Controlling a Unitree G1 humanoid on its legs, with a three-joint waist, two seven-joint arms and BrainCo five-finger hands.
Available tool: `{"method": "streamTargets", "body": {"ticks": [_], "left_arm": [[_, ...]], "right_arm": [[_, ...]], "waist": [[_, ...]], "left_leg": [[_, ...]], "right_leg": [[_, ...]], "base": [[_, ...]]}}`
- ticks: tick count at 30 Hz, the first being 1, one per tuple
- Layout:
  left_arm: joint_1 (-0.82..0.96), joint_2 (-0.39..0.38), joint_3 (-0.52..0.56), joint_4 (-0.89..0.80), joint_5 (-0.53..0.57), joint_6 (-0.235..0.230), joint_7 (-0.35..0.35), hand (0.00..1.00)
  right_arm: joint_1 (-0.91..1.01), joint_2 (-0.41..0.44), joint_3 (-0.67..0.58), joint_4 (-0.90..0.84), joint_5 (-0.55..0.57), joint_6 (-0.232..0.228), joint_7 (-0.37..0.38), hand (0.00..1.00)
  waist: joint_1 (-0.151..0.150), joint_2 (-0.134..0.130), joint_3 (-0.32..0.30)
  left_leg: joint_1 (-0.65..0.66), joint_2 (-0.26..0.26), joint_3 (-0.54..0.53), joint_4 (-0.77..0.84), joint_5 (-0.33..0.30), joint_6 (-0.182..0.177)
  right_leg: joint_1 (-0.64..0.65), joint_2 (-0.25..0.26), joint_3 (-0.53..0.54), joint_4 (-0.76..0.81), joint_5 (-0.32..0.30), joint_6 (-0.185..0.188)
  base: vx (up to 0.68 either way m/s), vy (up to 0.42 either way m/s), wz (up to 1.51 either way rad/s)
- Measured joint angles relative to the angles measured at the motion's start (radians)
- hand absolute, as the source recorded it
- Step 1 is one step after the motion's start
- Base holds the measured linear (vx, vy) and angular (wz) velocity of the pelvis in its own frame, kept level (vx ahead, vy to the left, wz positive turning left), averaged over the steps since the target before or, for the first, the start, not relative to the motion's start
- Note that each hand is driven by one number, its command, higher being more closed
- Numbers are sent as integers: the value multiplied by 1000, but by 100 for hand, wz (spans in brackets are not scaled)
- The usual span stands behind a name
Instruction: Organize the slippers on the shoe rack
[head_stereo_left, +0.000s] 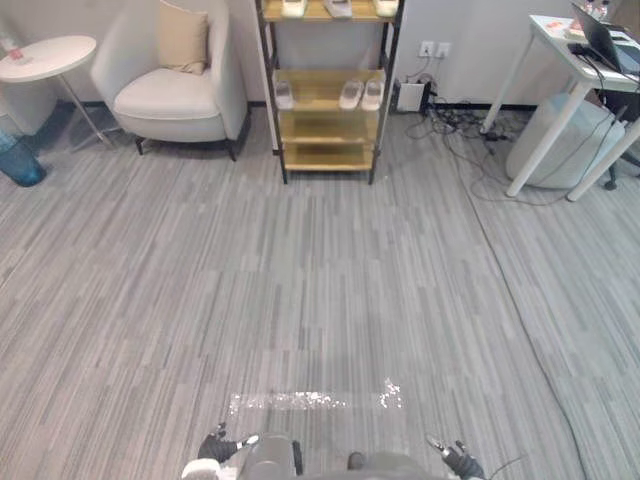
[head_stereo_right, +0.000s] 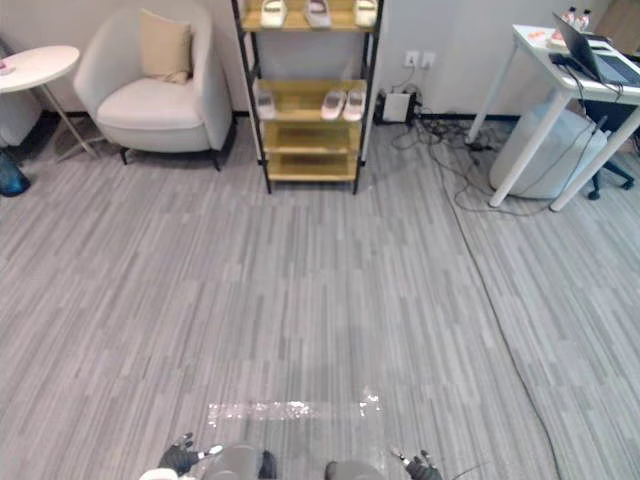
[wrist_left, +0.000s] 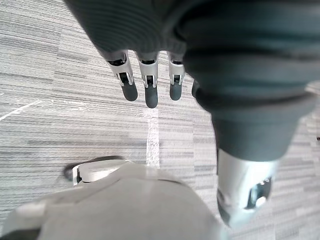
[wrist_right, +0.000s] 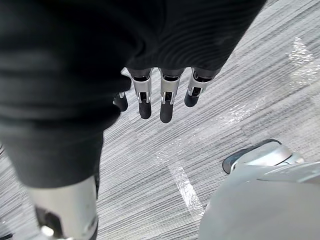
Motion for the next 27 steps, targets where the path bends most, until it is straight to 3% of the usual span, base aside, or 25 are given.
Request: {"method": "streamTargets", "body": {"ticks": [2, 3, 4, 5, 6, 8, 10, 11, 13, 15, 16, 17, 18, 19, 20, 22, 23, 25, 27], "left_arm": [[17, 4, 16, 1, -6, 0, 0, 0], [18, 3, 23, 1, -11, 0, 1, 0], [23, -2, 32, 0, -13, 0, 5, 0], [26, -3, 31, 0, -12, 0, 9, 0], [26, -4, 24, -1, -11, 0, 9, 0], [19, -3, 12, -11, -10, 0, 9, 0], [-6, 0, 2, -16, -6, 1, 11, 0], [-25, -8, -11, -16, -9, 1, 14, 0], [-54, -41, -38, -16, -16, 0, 16, 0], [-79, -83, -63, -11, -17, -1, 15, 0], [-89, -101, -69, -3, -17, -1, 13, 0], [-93, -106, -89, 11, -16, -1, 11, 0], [-96, -107, -112, 24, -15, -3, 7, 0], [-102, -126, -110, 49, -15, -1, 8, 0], [-105, -141, -94, 51, -15, -3, 7, 0], [-120, -167, -50, 44, -15, -3, 6, 0], [-123, -181, -20, 42, -18, -2, 8, 0], [-120, -177, -13, 18, -26, -4, 9, 0], [-119, -170, -15, -5, -33, -16, 9, 0]], "right_arm": [[8, 6, 3, 1, -5, 9, -3, 0], [10, 7, 3, 1, -6, 13, -3, 0], [17, 6, 11, -3, -18, 17, -3, 0], [17, 4, 14, -14, -36, 18, -2, 0], [24, 4, 21, -41, -42, 18, 1, 0], [24, 9, 33, -84, -43, 13, 9, 0], [20, 17, 31, -103, -43, 7, 10, 0], [16, 20, 31, -114, -44, 7, 9, 0], [0, 24, 32, -113, -44, 7, 9, 0], [-23, 41, 32, -107, -43, 2, 10, 0], [-39, 42, 32, -101, -43, -1, 10, 0], [-57, 42, 33, -75, -43, -4, 9, 0], [-55, 45, 33, -57, -42, -5, 8, 0], [-68, 40, 23, -41, -34, -8, 9, 0], [-83, 27, 26, -37, -42, -6, 6, 0], [-88, 13, 40, -40, -43, -4, 7, 0], [-90, 0, 59, -39, -42, -2, 6, 0], [-88, -2, 77, -39, -42, -2, 1, 0], [-90, 8, 102, -40, -42, -4, -2, 0]], "waist": [[1, -23, -32], [3, -30, -37], [15, -35, -40], [16, -35, -42], [13, -34, -44], [10, -35, -46], [2, -28, -33], [1, -29, -30], [-3, -23, -25], [-28, -21, -25], [-40, -19, -24], [-47, -22, -25], [-52, -38, -29], [-55, -26, -26], [-53, 0, -26], [-51, 38, -16], [-47, 51, -8], [-34, 45, 6], [-25, 21, 17]], "left_leg": [[16, -44, 41, -41, -8, 13], [30, -57, 67, -44, -14, 29], [73, -77, 107, -58, -21, 55], [106, -88, 123, -65, -29, 67], [142, -95, 135, -68, -38, 75], [199, -100, 131, -81, -54, 91], [269, -99, 114, -113, -69, 95], [324, -94, 98, -151, -70, 95], [400, -72, 84, -207, -70, 95], [440, -40, 62, -235, -70, 95], [447, -28, 43, -238, -70, 95], [453, -20, 10, -236, -69, 95], [459, -33, -34, -228, -70, 95], [478, -18, -85, -206, -79, 78], [474, 6, -95, -174, -71, 64], [381, 22, -119, 50, -4, -28], [299, 31, -122, 254, 96, -50], [186, 73, -93, 518, 94, -63], [111, 96, -39, 599, 58, -60]], "right_leg": [[-19, -36, 52, 37, -23, 47], [-24, -53, 73, 66, -45, 62], [-40, -72, 105, 148, -73, 101], [-50, -79, 112, 207, -76, 109], [-68, -79, 112, 292, -67, 126], [-163, -70, 87, 544, 18, 206], [-252, -86, 21, 733, 21, 171], [-285, -98, -40, 765, -6, 127], [-323, -101, -130, 709, -48, 87], [-381, -84, -188, 537, -45, 58], [-401, -62, -183, 455, -23, 40], [-400, -25, -145, 286, 57, 40], [-384, -17, -118, 155, 175, 6], [-378, -9, -119, 188, 220, -8], [-365, -1, -143, 194, 207, -23], [-303, 13, -170, 167, 153, -44], [-247, 22, -173, 138, 134, -56], [-132, 37, -167, 76, 112, -84], [-28, 40, -154, 25, 93, -97]], "base": [[381, 267, -29], [337, 209, -47], [250, 158, -51], [327, 178, -57], [339, 160, -41], [374, 134, -23], [336, 40, 10], [415, -10, 24], [359, -50, 27], [367, -118, 36], [398, -172, 39], [438, -202, 42], [570, -285, 48], [499, -247, 32], [514, -254, 25], [554, -255, 24], [572, -239, 17], [433, -161, -7], [349, -137, -20]]}}
